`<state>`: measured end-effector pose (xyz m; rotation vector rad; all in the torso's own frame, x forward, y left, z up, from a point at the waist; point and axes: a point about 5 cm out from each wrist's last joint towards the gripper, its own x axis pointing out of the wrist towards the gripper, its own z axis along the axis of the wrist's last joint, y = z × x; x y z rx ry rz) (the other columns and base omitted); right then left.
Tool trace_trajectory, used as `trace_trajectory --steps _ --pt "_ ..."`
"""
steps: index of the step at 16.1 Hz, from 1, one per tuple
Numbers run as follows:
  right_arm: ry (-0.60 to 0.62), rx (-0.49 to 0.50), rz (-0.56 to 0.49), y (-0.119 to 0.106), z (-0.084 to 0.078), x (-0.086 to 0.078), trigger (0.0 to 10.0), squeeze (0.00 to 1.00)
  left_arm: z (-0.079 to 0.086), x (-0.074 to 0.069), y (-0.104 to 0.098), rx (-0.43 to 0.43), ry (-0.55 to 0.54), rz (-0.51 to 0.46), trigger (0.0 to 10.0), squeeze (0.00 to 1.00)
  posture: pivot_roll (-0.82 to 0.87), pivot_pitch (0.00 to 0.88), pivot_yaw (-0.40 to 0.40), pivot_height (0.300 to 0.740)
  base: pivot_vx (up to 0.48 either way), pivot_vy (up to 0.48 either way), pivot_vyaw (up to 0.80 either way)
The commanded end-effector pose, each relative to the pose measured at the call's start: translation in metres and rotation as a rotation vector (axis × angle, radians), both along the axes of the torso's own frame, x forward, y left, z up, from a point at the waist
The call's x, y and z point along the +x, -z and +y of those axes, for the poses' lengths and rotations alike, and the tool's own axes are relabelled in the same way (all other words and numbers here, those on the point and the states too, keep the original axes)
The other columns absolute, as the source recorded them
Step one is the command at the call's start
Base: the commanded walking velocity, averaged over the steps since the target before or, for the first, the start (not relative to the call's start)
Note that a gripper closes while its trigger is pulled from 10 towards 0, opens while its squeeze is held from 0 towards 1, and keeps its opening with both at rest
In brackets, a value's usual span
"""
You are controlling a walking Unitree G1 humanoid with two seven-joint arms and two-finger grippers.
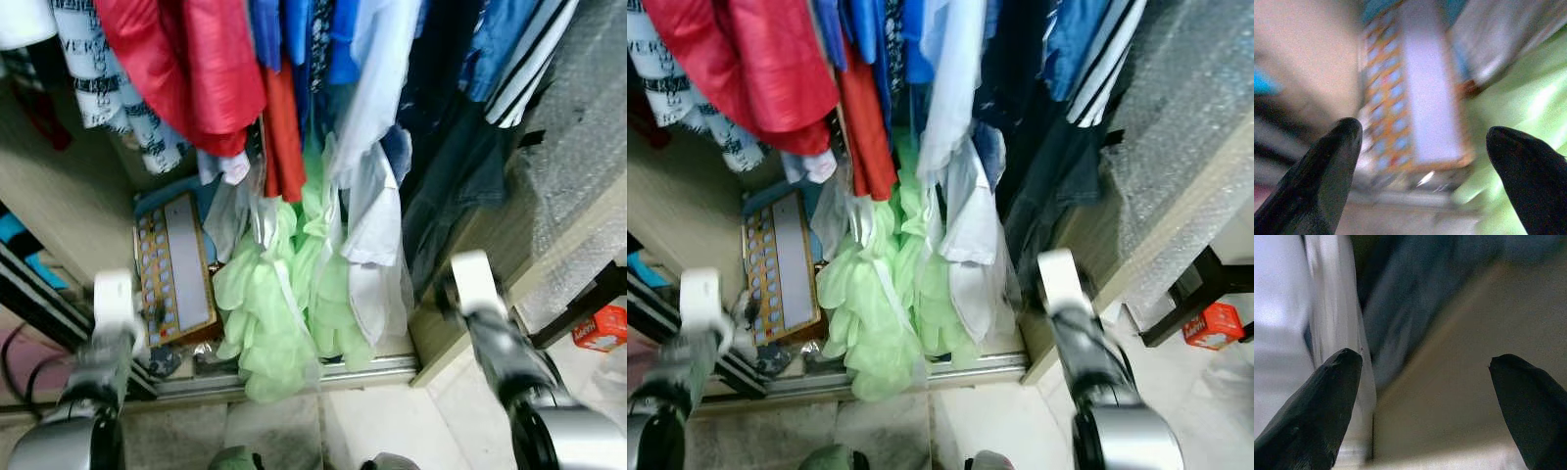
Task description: Clean up the room
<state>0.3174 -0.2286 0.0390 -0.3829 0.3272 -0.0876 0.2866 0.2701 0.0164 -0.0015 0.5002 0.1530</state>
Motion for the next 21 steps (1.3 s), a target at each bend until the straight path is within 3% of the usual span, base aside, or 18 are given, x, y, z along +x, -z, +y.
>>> trace_trajectory --steps 1,3,5,7,8,10,12,14,16,18,21 --pt "-0.001 0.007 0.002 0.001 0.001 -0.001 10.0 0.00 -0.002 -0.010 0.011 -0.038 0.006 0.039 10.0 0.00 0.00 0.000 0.005 0.740 0.000 0.000 0.00" --pt "-0.018 0.068 -0.023 -0.008 0.016 0.009 10.0 0.00 -0.017 0.003 -0.004 -0.048 0.147 -0.076 10.0 0.00 -0.02 0.000 0.008 0.740 0.000 0.000 0.00" --pt "-0.046 0.120 -0.002 -0.005 0.024 0.005 10.0 0.00 -0.020 0.003 -0.010 -0.055 0.186 -0.140 10.0 0.00 -0.02 0.000 0.010 0.740 0.000 0.000 0.00" --pt "-0.059 0.209 0.017 -0.006 0.026 -0.006 10.0 0.00 -0.030 -0.004 -0.023 0.085 0.363 -0.253 10.0 0.00 -0.02 0.000 0.000 0.740 0.000 0.000 0.00" --pt "-0.094 0.210 -0.008 -0.015 0.026 -0.011 10.0 0.00 -0.032 -0.006 -0.031 0.104 0.386 -0.310 10.0 0.00 -0.02 0.000 -0.008 0.740 0.000 0.000 0.00" --pt "-0.111 0.212 -0.019 -0.019 0.026 -0.013 10.0 0.00 -0.032 -0.007 -0.034 0.110 0.392 -0.333 10.0 0.00 -0.02 0.000 -0.008 0.740 0.000 0.000 0.00" --pt "-0.266 0.200 -0.230 -0.055 0.040 -0.022 10.0 0.00 -0.037 -0.004 -0.058 0.126 0.360 -0.478 10.0 0.00 -0.01 0.000 -0.032 0.740 0.000 0.000 0.00" --pt "-0.352 0.151 -0.450 -0.077 0.055 -0.033 10.0 0.00 -0.057 0.004 -0.094 0.032 0.244 -0.665 10.0 0.00 0.00 0.000 -0.037 0.740 0.000 0.000 0.00" --pt "-0.350 0.119 -0.493 -0.081 0.056 -0.034 10.0 0.00 -0.065 0.004 -0.099 0.025 0.240 -0.693 10.0 0.00 0.00 0.000 -0.036 0.740 0.000 0.000 0.00" --pt "-0.297 0.134 -0.518 -0.084 0.056 -0.032 10.0 0.00 -0.082 -0.006 -0.098 -0.011 0.243 -0.704 10.0 0.00 0.00 0.000 -0.024 0.740 0.000 0.000 0.00" --pt "-0.274 0.172 -0.462 -0.085 0.058 -0.046 10.0 0.00 -0.081 -0.022 -0.094 0.010 0.257 -0.682 10.0 0.00 0.01 0.000 -0.014 0.740 0.000 0.000 0.00"
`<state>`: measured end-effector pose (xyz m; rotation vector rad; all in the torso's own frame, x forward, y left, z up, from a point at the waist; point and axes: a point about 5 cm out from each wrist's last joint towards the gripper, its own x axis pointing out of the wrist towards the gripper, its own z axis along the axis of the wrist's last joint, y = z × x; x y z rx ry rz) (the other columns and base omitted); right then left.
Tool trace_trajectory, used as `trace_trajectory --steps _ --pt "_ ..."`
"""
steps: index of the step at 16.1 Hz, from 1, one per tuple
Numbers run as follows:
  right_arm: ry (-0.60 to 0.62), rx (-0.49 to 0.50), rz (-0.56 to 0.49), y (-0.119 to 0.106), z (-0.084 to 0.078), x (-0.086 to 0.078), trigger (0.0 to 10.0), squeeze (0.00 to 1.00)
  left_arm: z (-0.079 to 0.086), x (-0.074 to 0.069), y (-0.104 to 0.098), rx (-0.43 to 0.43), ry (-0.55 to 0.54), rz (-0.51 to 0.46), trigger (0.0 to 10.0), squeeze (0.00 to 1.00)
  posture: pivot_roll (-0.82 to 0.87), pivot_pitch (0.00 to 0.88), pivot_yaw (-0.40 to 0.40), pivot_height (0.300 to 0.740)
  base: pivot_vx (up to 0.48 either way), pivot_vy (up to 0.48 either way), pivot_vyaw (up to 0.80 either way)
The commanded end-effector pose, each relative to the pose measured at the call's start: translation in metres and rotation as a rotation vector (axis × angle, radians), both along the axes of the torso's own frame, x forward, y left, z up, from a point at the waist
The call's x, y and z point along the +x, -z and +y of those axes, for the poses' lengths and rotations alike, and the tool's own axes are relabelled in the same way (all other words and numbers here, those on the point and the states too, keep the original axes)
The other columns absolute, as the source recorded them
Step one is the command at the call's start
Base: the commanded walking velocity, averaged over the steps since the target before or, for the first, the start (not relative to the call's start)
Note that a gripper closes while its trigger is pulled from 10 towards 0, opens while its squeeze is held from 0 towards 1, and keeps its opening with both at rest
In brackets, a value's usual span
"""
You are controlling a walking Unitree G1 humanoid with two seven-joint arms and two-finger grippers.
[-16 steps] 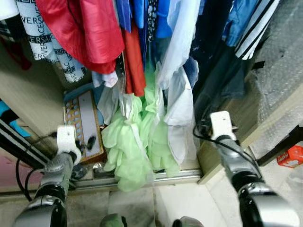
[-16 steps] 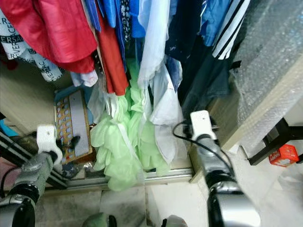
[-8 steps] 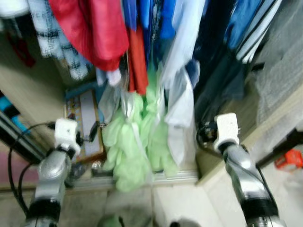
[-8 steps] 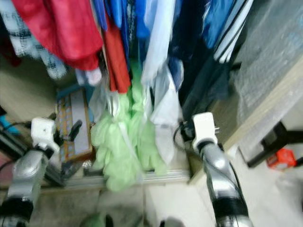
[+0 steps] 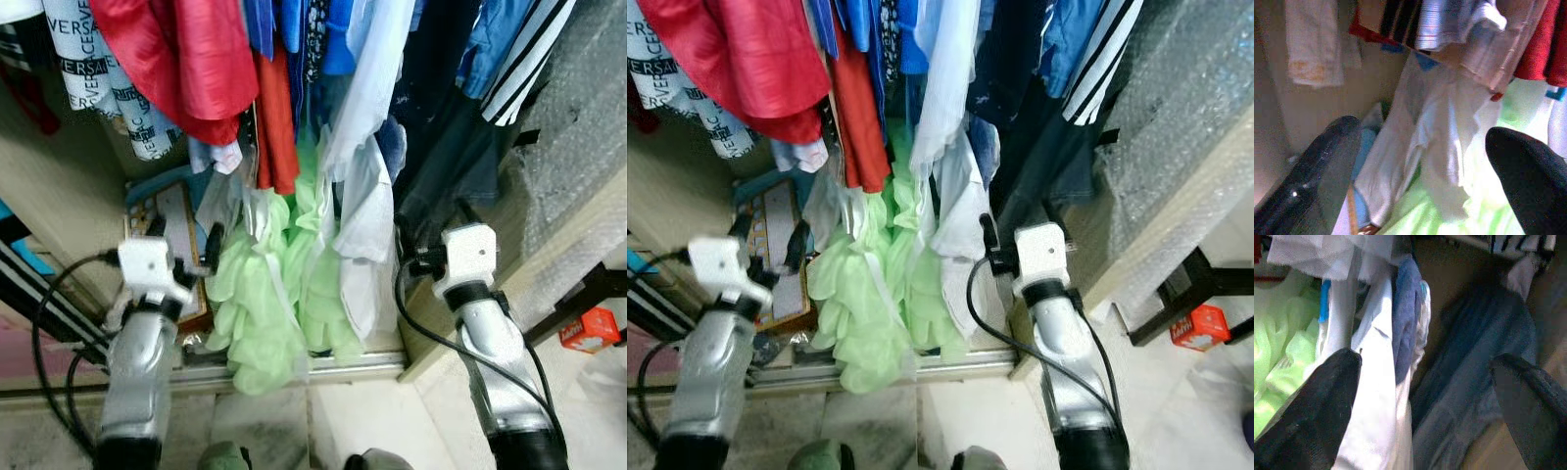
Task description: Clean up the room
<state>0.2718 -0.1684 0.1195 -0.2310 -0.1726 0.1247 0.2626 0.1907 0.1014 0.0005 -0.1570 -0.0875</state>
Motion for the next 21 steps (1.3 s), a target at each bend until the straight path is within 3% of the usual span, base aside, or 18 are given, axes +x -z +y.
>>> trace_trajectory --steps 1,4,6,7,9,11,13,14,16,17,21 --pt "-0.001 0.005 -0.003 -0.004 0.000 -0.006 10.0 0.00 -0.002 -0.003 -0.010 0.020 0.007 -0.018 10.0 0.00 0.01 0.000 -0.011 0.740 0.000 0.000 0.00" --pt "0.077 0.042 0.010 0.006 -0.010 -0.020 10.0 0.00 0.002 -0.024 -0.003 0.056 -0.032 0.038 10.0 0.00 -0.01 0.000 0.009 0.740 0.000 0.000 0.00" --pt "0.120 0.048 0.047 0.013 -0.017 -0.029 10.0 0.00 0.004 -0.029 0.006 0.054 -0.031 0.084 10.0 0.00 -0.01 0.000 0.018 0.740 0.000 0.000 0.00" --pt "0.183 0.102 0.115 0.023 -0.026 -0.039 10.0 0.00 0.008 -0.033 0.017 0.037 -0.024 0.158 10.0 0.00 -0.03 0.000 0.026 0.740 0.000 0.000 0.00" --pt "0.193 0.123 0.144 0.029 -0.026 -0.044 10.0 0.00 0.009 -0.036 0.022 0.047 -0.027 0.185 10.0 0.00 -0.03 0.000 0.032 0.740 0.000 0.000 0.00" --pt "0.190 0.124 0.138 0.029 -0.025 -0.042 10.0 0.00 0.008 -0.036 0.025 0.061 -0.046 0.200 10.0 0.00 -0.04 0.000 0.039 0.740 0.000 0.000 0.00" --pt "0.168 0.176 0.114 0.023 -0.009 -0.030 10.0 0.00 -0.003 -0.021 0.017 0.018 -0.051 0.168 10.0 0.00 -0.04 0.000 0.043 0.740 0.000 0.000 0.00" --pt "0.164 0.175 0.116 0.024 -0.007 -0.031 10.0 0.00 -0.004 -0.022 0.018 0.019 -0.047 0.171 10.0 0.00 -0.04 0.000 0.043 0.740 0.000 0.000 0.00" --pt "0.156 0.171 0.146 0.034 -0.005 -0.035 10.0 0.00 -0.006 -0.026 0.033 0.002 -0.043 0.232 10.0 0.00 -0.05 0.000 0.047 0.740 0.000 0.000 0.00" --pt "0.170 0.176 0.187 0.046 -0.011 -0.036 10.0 0.00 0.005 -0.029 0.055 -0.073 -0.123 0.320 10.0 0.00 -0.06 0.000 0.053 0.740 0.000 0.000 0.00" --pt "0.141 0.145 0.205 0.052 -0.009 -0.034 10.0 0.00 -0.002 -0.028 0.056 -0.044 -0.107 0.308 10.0 0.00 -0.05 0.000 0.044 0.740 0.000 0.000 0.00"
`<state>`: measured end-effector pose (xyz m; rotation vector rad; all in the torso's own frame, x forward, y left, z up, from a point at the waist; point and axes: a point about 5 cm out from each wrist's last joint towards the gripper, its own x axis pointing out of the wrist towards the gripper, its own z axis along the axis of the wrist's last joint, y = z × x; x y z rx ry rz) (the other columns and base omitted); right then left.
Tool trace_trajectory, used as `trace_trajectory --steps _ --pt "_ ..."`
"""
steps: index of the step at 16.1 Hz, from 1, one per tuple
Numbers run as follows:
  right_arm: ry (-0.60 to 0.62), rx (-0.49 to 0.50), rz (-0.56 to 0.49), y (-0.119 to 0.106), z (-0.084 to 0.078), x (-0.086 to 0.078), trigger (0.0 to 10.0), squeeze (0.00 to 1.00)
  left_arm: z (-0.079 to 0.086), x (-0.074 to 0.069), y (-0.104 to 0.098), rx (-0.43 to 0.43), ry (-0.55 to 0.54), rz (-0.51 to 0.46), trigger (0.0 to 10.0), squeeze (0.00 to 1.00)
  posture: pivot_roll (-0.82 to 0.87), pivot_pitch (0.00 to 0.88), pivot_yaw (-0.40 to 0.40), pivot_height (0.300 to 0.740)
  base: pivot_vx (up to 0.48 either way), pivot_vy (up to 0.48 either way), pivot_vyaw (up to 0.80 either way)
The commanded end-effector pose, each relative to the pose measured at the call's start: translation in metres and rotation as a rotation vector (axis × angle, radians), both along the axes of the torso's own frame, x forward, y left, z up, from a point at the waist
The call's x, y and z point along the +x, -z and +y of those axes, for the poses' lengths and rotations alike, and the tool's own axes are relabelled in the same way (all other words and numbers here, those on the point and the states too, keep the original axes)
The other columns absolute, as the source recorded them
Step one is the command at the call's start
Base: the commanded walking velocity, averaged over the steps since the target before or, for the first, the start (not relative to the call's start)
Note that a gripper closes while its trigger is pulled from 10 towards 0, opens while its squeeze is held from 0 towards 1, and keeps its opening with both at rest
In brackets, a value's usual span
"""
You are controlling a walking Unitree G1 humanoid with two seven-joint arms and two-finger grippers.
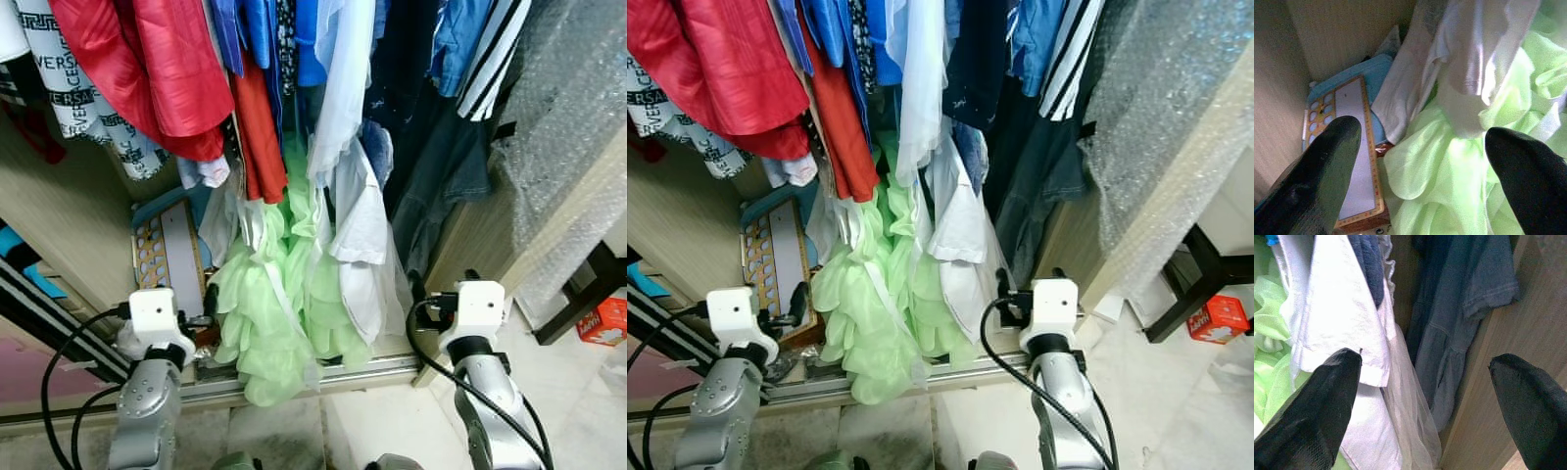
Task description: Clean up the room
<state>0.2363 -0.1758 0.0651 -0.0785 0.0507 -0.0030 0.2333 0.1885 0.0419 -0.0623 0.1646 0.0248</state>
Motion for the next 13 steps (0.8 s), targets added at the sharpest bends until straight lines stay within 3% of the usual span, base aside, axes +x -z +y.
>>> trace_trajectory --steps 1,2,8,13 --pt "-0.003 -0.017 -0.014 -0.0022 -0.0010 0.0007 10.0 0.00 0.0004 0.0006 -0.0030 0.010 0.000 -0.018 10.0 0.00 -0.05 0.000 0.043 0.740 0.000 0.000 0.00" --pt "-0.010 -0.029 -0.016 -0.0027 -0.0005 0.0005 10.0 0.00 0.0003 0.0003 -0.0030 0.009 -0.001 -0.022 10.0 0.00 -0.05 0.000 0.042 0.740 0.000 0.000 0.00" --pt "-0.032 -0.042 -0.024 -0.0027 0.0017 0.0032 10.0 0.00 -0.0013 0.0035 -0.0045 0.019 0.020 -0.041 10.0 0.00 -0.05 0.000 0.037 0.740 0.000 0.000 0.76" --pt "-0.035 -0.039 -0.025 -0.0027 0.0032 0.0054 10.0 0.00 -0.0009 0.0063 -0.0047 0.020 0.030 -0.046 10.0 0.00 -0.06 0.000 0.044 0.740 0.000 0.000 0.00"
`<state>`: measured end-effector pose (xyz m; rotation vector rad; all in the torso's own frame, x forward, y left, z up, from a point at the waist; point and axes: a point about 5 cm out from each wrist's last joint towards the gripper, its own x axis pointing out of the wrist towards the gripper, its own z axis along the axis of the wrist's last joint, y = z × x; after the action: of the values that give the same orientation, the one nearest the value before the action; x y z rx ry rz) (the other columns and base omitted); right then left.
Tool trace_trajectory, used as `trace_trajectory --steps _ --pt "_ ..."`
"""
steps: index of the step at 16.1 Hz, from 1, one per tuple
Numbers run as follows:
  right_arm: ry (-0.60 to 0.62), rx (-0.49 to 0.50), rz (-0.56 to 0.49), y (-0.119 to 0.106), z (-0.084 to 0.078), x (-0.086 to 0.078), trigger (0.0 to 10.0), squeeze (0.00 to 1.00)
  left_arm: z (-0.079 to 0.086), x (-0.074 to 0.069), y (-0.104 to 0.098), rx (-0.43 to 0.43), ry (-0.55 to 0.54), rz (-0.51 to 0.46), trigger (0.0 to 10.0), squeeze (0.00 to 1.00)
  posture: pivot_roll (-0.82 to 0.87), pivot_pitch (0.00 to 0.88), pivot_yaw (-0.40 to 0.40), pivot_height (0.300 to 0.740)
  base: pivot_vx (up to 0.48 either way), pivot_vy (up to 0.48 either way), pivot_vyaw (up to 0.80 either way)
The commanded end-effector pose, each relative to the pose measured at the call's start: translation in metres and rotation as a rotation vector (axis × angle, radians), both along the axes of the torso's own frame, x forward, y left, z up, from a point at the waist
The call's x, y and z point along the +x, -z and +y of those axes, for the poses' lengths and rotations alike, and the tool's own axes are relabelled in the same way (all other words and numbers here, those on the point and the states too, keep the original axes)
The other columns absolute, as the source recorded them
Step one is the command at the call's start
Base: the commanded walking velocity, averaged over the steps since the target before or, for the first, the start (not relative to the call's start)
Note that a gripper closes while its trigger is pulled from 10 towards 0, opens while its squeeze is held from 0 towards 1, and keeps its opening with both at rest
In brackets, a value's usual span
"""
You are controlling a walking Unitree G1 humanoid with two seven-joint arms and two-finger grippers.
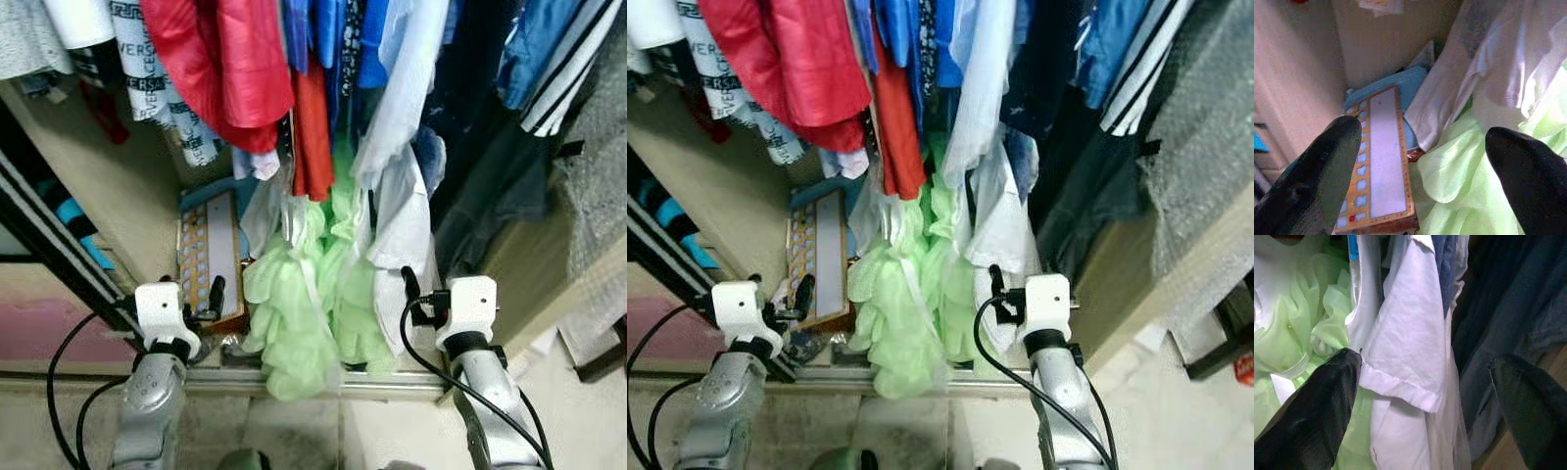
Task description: Clean up the room
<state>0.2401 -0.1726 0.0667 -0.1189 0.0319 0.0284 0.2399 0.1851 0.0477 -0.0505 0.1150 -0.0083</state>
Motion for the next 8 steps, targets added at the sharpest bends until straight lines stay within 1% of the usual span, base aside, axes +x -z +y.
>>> trace_trajectory --steps 1,6,7,8 --pt "-0.002 0.002 -0.008 -0.0012 0.0002 0.0019 10.0 0.00 0.0027 0.0002 0.0012 0.010 0.000 0.005 10.0 0.00 -0.06 0.000 0.045 0.740 0.000 0.000 0.00" --pt "-0.007 0.002 -0.011 -0.0016 0.0011 0.0028 10.0 0.00 0.0025 0.0015 0.0019 0.014 0.007 0.010 10.0 0.00 -0.06 0.000 0.045 0.740 0.000 0.000 0.00" --pt "-0.016 -0.013 -0.016 -0.0026 0.0018 0.0029 10.0 0.00 0.0025 0.0016 0.0017 0.013 0.007 0.010 10.0 0.00 -0.06 0.000 0.044 0.740 0.000 0.000 0.00" --pt "-0.024 -0.023 -0.021 -0.0034 0.0030 0.0029 10.0 0.00 0.0024 0.0019 0.0018 0.011 0.010 0.011 10.0 0.00 -0.05 0.000 0.044 0.740 0.262 0.000 0.54"
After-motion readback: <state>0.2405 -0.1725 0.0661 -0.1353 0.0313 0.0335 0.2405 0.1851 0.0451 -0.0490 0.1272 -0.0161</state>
